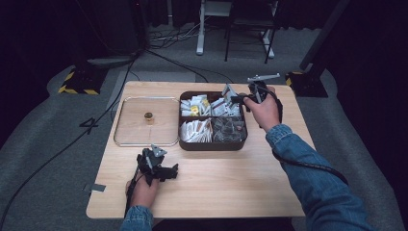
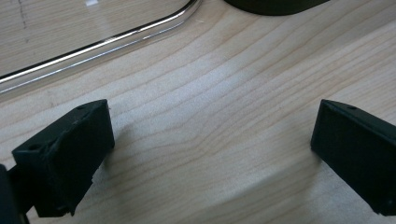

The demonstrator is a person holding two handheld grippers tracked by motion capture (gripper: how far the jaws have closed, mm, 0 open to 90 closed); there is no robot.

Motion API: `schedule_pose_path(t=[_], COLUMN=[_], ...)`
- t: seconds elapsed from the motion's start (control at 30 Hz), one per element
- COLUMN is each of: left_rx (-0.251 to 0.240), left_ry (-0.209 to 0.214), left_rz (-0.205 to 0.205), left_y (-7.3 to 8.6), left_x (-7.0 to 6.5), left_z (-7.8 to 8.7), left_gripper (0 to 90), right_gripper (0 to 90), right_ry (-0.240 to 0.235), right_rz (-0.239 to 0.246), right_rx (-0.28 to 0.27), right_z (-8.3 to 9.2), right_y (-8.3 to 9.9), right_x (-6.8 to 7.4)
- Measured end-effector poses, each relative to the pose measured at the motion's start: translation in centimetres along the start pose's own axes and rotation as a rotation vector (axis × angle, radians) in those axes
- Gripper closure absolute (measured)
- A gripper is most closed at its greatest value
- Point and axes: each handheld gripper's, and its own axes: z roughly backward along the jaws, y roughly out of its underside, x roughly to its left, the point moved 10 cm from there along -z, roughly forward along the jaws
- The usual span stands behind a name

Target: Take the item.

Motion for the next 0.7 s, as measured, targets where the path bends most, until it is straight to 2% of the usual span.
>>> schedule_pose_path(t=[0.2, 0.33, 0.7], left_rx=[-0.001, 0.0, -0.001], left_ry=[-0.001, 0.001, 0.001], left_rz=[-0.002, -0.001, -0.002], left_y=[0.0, 0.0, 0.0], left_x=[0.0, 0.0, 0.0], left_z=[0.0, 0.0, 0.0], left_gripper=[0.0, 0.0, 0.0], right_gripper=[89.6, 89.5, 89.5], right_ry=[0.004, 0.021, 0.04], right_rz=[-0.002, -0.012, -0.031], right_rx=[-0.008, -0.011, -0.023], right_z=[2.7, 4.9, 7.6], right_y=[0.5, 0.9, 1.5], right_x=[-0.7, -1.9, -3.6])
